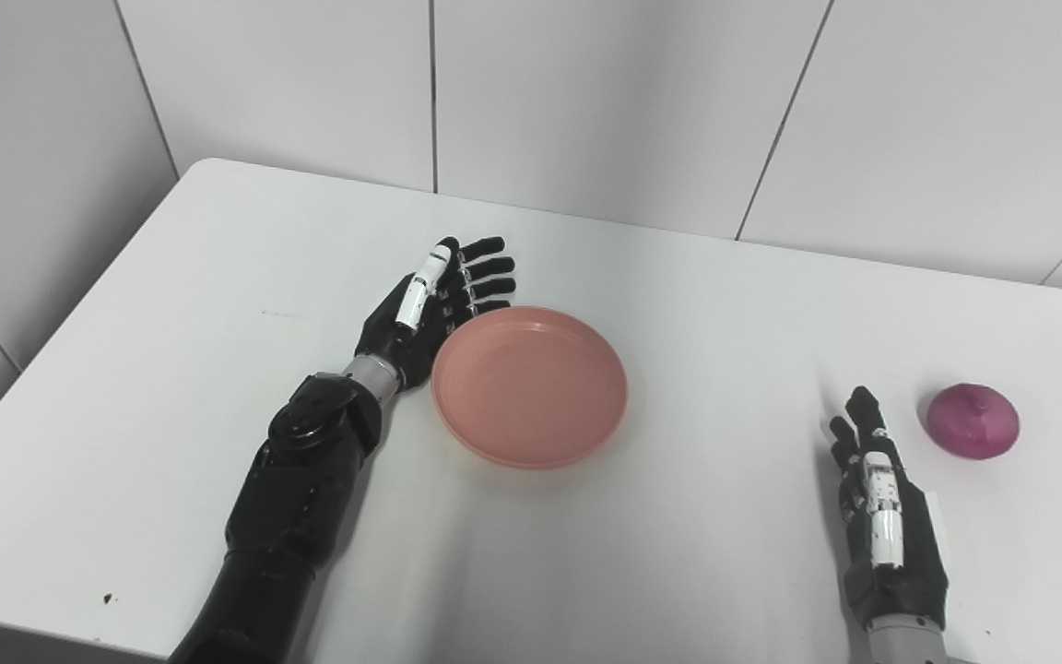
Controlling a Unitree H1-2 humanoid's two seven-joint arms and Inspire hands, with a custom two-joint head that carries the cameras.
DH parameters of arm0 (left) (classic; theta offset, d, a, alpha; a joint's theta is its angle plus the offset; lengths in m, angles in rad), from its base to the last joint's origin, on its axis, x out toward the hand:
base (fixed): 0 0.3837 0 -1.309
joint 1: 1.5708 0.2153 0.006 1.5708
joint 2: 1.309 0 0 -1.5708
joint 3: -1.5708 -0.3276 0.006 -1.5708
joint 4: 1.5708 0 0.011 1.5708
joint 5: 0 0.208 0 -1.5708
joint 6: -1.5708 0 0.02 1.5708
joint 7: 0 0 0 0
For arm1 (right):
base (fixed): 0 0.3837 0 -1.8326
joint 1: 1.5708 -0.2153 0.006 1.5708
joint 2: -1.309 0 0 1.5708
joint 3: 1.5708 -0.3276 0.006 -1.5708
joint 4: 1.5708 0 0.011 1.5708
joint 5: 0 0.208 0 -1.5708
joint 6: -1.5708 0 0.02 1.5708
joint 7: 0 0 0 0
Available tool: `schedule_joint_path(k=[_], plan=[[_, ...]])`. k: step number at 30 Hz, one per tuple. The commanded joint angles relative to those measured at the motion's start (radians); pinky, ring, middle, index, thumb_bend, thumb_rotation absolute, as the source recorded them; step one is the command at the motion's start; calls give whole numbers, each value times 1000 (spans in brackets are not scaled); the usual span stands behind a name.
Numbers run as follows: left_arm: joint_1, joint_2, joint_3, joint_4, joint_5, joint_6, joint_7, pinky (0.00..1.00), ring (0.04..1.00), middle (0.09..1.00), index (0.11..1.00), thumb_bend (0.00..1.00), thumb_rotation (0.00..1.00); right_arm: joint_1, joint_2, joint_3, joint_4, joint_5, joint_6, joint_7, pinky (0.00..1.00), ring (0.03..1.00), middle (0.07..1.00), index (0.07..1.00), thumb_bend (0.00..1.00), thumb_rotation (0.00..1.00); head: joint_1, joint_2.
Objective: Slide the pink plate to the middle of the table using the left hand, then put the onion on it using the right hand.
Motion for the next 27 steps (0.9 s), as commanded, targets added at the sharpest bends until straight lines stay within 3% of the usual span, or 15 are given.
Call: schedule_joint_path(k=[1, 27], plan=[[-21, -6, -2, -11, 1, -12, -5, 725, 769, 780, 761, 355, 1000, -16, 9, 7, -19, 4, -23, 2, 999, 966, 976, 963, 192, 1000, -4, 3], [-12, -47, -25, -31, 16, 1, 11, 741, 774, 782, 759, 381, 1000, -26, 26, 30, -5, -22, -22, -16, 979, 959, 967, 956, 212, 1000, -104, 29]])
